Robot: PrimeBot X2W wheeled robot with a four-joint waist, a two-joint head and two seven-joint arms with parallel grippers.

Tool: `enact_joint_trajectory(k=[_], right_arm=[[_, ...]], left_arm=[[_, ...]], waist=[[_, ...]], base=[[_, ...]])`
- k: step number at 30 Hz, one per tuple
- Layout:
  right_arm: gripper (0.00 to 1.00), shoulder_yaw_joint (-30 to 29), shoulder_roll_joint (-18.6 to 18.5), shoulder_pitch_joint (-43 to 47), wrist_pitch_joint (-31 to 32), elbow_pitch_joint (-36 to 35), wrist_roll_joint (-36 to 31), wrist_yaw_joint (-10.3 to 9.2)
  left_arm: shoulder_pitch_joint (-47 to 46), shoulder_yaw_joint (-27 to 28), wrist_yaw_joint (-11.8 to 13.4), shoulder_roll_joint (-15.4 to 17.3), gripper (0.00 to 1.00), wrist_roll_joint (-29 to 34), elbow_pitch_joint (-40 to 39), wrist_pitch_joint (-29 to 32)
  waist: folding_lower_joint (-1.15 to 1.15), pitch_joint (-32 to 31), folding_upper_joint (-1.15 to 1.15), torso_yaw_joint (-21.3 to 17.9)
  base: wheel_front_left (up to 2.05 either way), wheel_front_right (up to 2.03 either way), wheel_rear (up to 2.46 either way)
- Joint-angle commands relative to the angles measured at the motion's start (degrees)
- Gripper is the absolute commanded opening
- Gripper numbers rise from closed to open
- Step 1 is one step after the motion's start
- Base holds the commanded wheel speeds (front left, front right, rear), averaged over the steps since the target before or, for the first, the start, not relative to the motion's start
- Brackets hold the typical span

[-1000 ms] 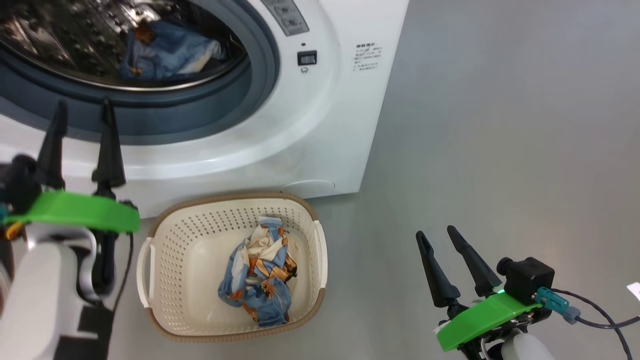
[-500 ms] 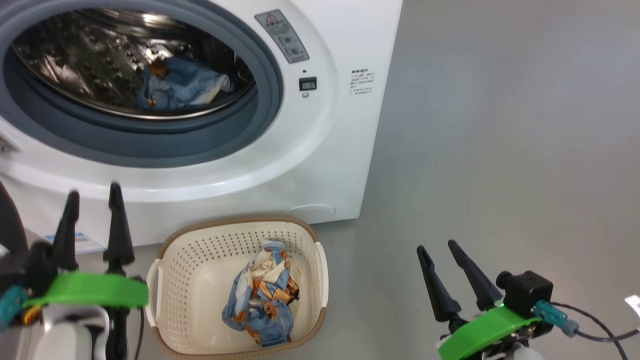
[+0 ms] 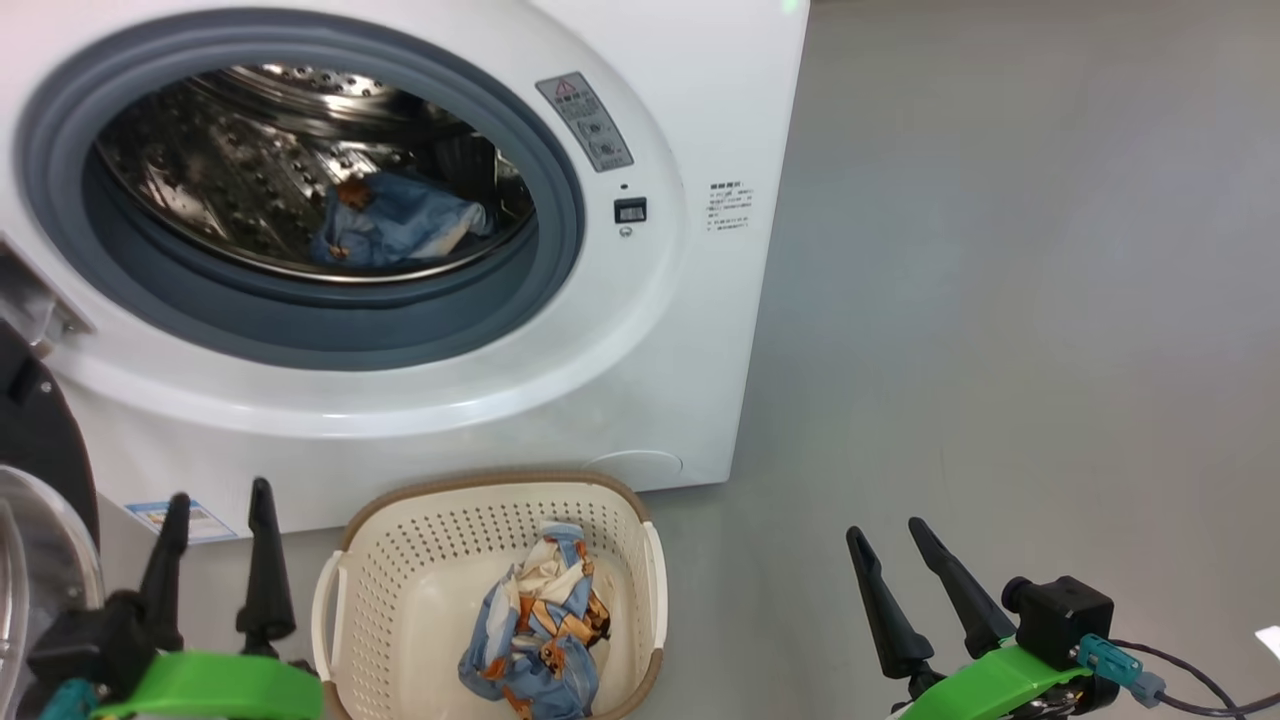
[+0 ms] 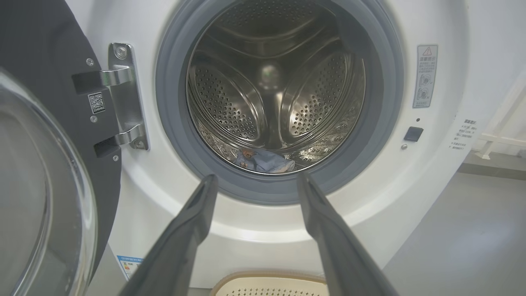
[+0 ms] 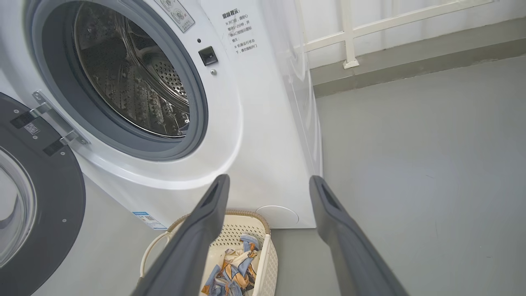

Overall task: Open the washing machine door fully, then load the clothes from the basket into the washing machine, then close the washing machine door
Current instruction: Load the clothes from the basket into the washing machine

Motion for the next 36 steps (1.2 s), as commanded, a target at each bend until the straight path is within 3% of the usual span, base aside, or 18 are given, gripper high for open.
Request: enact_joint_trajectory(k=[1, 18, 36], right_arm=[[1.00, 1.08, 0.12, 0.09, -0.69, -1.34, -0.53, 0.52], [1.00, -0.27, 0.12, 2.47, -0.69, -2.49, -1.25, 0.52], [1.00, -0.99, 0.12, 3.85, -0.69, -2.79, -2.55, 0.52]], left_arm=[[0.10, 1.74, -0.09, 0.64, 1.00, 0.80, -1.97, -0.30], [8.95, 0.97, -0.08, -0.46, 1.00, 1.81, -3.30, -0.30], [13.89, -0.92, 1.84, -0.49, 1.00, 0.34, -5.47, -0.30]], waist=[[0.00, -0.72, 0.00, 0.20], [0.00, -4.33, 0.00, -0.36], [0.00, -5.82, 0.00, -0.11]], base=[[0.00, 0.00, 0.00], [0.00, 0.00, 0.00], [0.00, 0.00, 0.00]])
